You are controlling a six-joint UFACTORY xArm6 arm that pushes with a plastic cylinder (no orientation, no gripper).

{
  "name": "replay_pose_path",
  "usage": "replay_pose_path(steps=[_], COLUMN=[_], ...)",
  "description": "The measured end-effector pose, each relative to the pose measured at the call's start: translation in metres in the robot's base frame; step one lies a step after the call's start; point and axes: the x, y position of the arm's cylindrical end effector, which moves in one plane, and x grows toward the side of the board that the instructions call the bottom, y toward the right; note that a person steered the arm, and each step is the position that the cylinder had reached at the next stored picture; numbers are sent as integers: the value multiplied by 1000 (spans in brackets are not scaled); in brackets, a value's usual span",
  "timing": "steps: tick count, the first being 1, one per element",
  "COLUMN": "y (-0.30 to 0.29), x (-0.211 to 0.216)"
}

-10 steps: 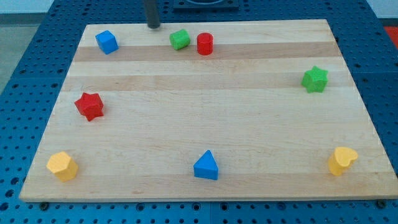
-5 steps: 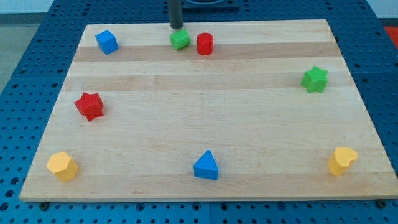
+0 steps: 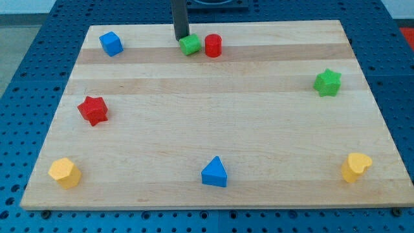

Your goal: Move the green circle diagonal to the blue triangle

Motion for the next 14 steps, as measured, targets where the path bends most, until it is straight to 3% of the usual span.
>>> replay_pose_path(steps=[9, 10, 13, 14], y=[42, 42, 68, 103], x=[78, 99, 262, 260])
